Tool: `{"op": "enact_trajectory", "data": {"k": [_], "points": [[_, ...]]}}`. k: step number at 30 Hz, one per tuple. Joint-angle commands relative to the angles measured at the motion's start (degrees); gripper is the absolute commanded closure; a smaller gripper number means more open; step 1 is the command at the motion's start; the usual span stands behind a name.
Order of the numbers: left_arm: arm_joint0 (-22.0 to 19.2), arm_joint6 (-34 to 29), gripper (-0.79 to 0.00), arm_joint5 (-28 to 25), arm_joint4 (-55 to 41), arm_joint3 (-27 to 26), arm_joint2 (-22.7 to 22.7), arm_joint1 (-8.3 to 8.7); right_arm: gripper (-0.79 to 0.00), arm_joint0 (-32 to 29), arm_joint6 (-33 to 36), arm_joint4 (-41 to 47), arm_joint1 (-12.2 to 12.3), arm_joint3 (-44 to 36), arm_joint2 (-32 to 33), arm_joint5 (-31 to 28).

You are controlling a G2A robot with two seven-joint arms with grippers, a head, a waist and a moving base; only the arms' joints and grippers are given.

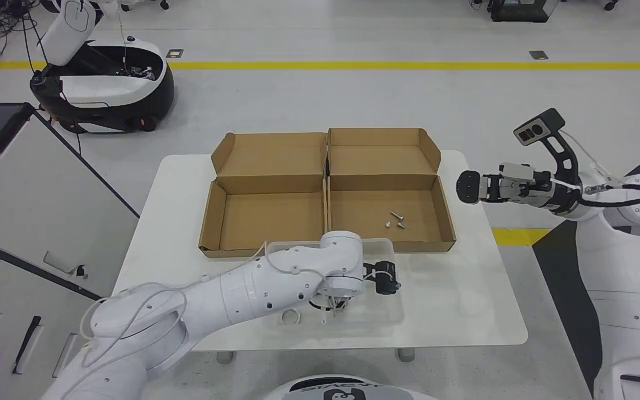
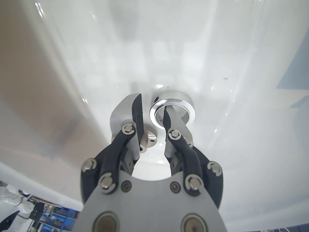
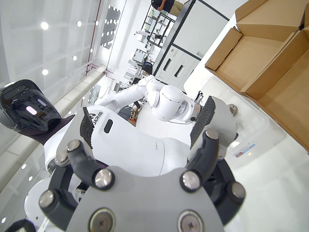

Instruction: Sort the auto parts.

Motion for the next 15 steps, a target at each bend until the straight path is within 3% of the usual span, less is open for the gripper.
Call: {"op": "enact_trajectory", "data": {"k": [1, 7, 8, 9, 15], "points": [[0.26, 0.13, -0.215, -0.12, -0.06, 0.25, 0.00, 0.00, -0.785, 0.00, 0.00, 0.00, 0.00, 0.00, 0.00, 0.00], [0.90, 0.89, -0.209, -0.89, 0.33, 1.16, 0.00, -0.33, -0.785, 0.00, 0.00, 0.00, 0.00, 0.00, 0.00, 0.00], [0.96, 0.99, -0.163, -0.99, 0.49, 1.36, 0.00, -0.42, -0.785, 0.00, 0.00, 0.00, 0.00, 0.00, 0.00, 0.00], [1.00, 1.09, -0.003, -1.09, 0.62, 1.54, 0.00, -0.51, -0.785, 0.00, 0.00, 0.00, 0.00, 0.00, 0.00, 0.00], [0.37, 1.22, 0.000, -1.21, 0.26, 1.42, 0.00, -0.76, -0.785, 0.00, 0.00, 0.00, 0.00, 0.00, 0.00, 0.00]]}}
